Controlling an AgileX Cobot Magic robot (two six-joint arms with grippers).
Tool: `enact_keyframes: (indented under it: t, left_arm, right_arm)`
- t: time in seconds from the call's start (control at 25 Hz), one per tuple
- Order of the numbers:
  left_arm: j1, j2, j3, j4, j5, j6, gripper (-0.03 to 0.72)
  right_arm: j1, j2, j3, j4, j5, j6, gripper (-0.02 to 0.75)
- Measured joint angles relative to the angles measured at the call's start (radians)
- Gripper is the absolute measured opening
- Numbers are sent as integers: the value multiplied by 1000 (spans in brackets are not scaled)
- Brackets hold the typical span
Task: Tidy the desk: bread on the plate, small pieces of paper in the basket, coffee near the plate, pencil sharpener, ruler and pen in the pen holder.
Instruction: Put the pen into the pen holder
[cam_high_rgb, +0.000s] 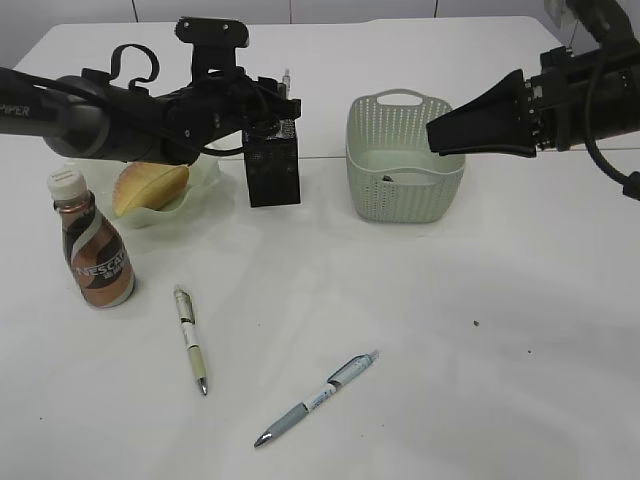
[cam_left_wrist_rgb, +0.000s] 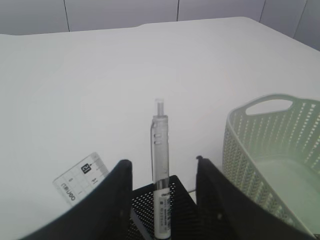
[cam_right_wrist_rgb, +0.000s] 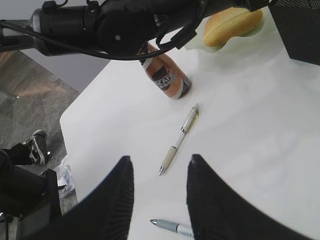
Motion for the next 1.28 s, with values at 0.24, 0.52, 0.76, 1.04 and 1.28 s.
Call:
enact_keyframes:
  t: [0.24,0.52,0.76,1.04,1.28]
  left_arm:
    - [0,0,0,0,4,0,319]
    - [0,-74,0,-1,118,0,317]
    - [0,-189,0,-21,353,0,317]
    - [0,-318,0,-26,650,0,317]
    - [-18,-422,0,4,862,0,317]
  right_arm:
    - [0,0,0,0,0,0,265]
    - [0,0,0,0,0,0,265]
    - [0,0,0,0,0,0,265]
    - [0,0,0,0,0,15,265]
    - [0,0,0,0,0,28,265]
